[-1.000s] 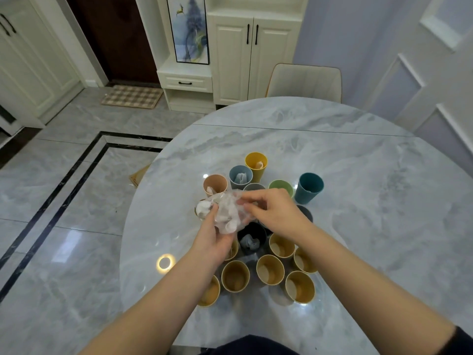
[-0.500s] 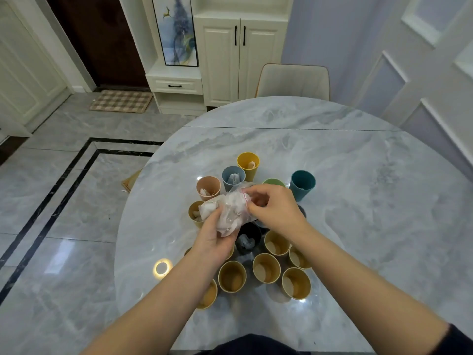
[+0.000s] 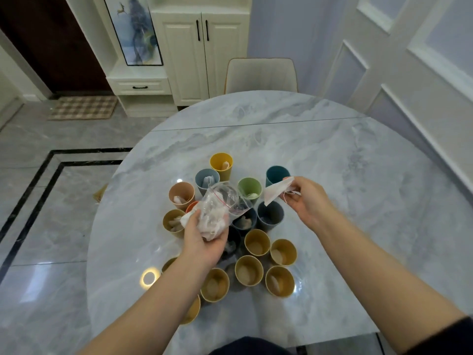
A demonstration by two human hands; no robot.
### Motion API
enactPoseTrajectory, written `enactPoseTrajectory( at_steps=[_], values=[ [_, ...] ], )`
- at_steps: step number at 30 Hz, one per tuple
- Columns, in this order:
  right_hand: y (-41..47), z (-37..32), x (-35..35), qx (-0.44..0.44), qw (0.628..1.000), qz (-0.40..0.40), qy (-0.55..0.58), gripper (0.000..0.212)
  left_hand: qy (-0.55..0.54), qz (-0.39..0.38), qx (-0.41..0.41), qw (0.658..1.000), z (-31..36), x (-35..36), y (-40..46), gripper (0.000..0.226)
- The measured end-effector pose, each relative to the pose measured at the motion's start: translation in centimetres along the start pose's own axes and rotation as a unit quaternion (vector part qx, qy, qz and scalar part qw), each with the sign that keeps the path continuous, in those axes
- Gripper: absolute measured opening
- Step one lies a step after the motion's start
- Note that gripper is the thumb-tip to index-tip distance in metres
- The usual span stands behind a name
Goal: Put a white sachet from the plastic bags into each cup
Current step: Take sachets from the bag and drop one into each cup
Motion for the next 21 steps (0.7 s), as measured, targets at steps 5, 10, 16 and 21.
enactPoseTrajectory(
  at_steps=[5,10,16,21],
  values=[
    [2.3,3.3,-1.4,0.070,0.996,0.056,-0.002,0.032,0.016,0.010,0.003,1.000,-0.3,0.2,-0.1,0.036],
    [4.1,5.8,-1.8,0.106,0.991,0.075,-0.020,0.035,0.013,0.011,-0.007,1.000,-0.6,0.0,0.0,0.039],
    [5.1,6.6,-1.6,0.115,0.989,0.063,-0.063,0.033,-0.007,0.014,0.005,1.000,-0.4,0.0,-0.3,0.043],
    [5.5,6.9,-1.5,0.111,0.990,0.045,-0.070,0.028,-0.007,0.016,0.011,1.000,-0.3,0.3,-0.5,0.042]
  ],
)
Point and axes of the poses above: each hand's wrist, its own y-axis towards the middle knuckle, its own x-axis out of the palm, z = x × y, the point moved 2 cm from there along y, towards the middle knuckle, and after that the axes turned 9 degrees about -z, right-handed, at the moved point
